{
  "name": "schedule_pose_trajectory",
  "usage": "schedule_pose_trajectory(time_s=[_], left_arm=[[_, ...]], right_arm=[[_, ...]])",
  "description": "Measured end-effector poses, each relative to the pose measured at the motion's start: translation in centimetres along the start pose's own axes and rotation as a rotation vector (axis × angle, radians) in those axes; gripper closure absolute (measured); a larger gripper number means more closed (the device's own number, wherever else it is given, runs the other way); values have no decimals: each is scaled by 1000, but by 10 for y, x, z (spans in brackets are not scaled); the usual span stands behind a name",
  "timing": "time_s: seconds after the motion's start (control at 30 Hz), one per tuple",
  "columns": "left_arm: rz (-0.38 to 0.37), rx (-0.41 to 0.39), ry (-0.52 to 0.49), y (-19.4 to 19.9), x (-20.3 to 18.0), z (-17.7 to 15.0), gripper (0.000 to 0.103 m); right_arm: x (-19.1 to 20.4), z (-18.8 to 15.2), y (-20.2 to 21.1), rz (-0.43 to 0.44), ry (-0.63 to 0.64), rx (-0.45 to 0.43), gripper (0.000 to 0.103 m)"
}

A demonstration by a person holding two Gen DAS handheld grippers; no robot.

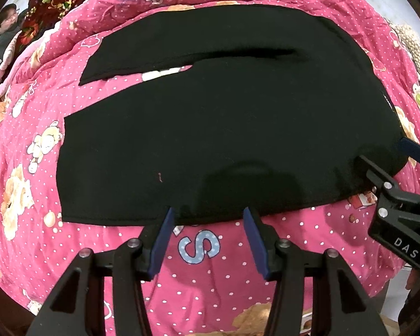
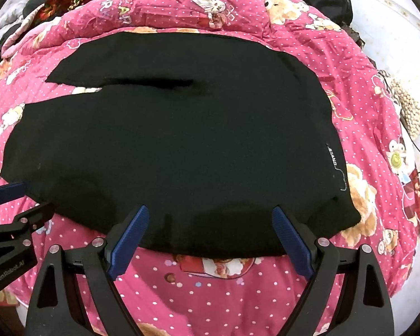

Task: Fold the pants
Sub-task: 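Move both grippers toward the leg-end edge of the black pants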

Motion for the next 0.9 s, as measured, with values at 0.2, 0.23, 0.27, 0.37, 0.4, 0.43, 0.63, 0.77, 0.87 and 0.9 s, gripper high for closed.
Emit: schedule_pose_trajectory(time_s=[0.2,0.23,0.27,0.37,0.4,0.43,0.63,0.77,0.87,0.9], left_arm=[[-10,-2,-2,4,1,7,49],[-12,-2,-2,4,1,8,49],[-13,-3,-2,5,1,10,49],[-17,-10,0,6,4,16,49],[-17,-12,2,7,5,18,49],[-16,-15,3,8,6,20,49],[-16,-31,15,15,14,31,49],[-18,-40,20,21,18,37,49],[-15,-47,20,25,21,41,49],[-15,-48,21,26,22,43,49]], right_arm=[[4,6,4,16,4,8,13],[4,8,5,14,8,10,13],[4,9,6,12,13,10,13],[6,14,7,5,22,11,13],[6,17,8,3,26,11,13],[6,19,8,0,30,11,13],[12,33,11,6,51,8,13],[18,44,16,12,69,-1,13],[21,52,19,19,80,-7,13],[22,53,20,21,81,-8,13]])
Point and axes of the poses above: each gripper's, at about its wrist camera, not at the fingertips, and y roughly against the way its jaws point, x to its left, z to its top, the point moved 2 cm from there along -y, roughly the way its jaws point, and after that the axes turned 15 degrees about -x, right-handed, at the moved point
